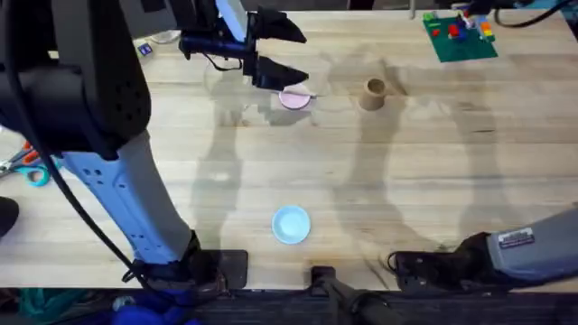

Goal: Pick up a utensil and set it on the pink plate, then put the other utensil in the container.

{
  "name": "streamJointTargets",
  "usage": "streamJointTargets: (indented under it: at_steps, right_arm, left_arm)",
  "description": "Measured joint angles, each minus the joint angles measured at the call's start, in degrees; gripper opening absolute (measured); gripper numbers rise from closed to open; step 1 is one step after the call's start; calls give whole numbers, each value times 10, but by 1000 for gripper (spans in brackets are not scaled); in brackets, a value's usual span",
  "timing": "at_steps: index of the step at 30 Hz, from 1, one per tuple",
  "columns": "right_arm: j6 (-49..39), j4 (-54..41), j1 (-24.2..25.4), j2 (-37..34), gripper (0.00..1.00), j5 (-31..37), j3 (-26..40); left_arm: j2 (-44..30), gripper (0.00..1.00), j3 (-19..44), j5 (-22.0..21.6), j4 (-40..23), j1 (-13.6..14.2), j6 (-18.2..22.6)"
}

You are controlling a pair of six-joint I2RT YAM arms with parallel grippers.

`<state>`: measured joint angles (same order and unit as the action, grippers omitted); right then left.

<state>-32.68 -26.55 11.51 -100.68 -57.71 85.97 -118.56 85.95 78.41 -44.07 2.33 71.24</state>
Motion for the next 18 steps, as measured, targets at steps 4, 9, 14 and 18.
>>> streamJointTargets:
  at_steps: [4, 9, 14, 18]
  right_arm:
    - [-103, 0, 3, -43, 33, -111, 0]
    - [-212, -1, 4, -84, 33, -198, -1]
    - [-265, -5, 5, -107, 33, -222, -1]
    - [-304, -5, 9, -122, 33, -240, -4]
  left_arm:
    - [0, 993, 0, 0, 0, 0, 0]
    - [0, 993, 0, 0, 0, 0, 0]
    - [0, 993, 0, 0, 0, 0, 0]
    - [0, 993, 0, 0, 0, 0, 0]
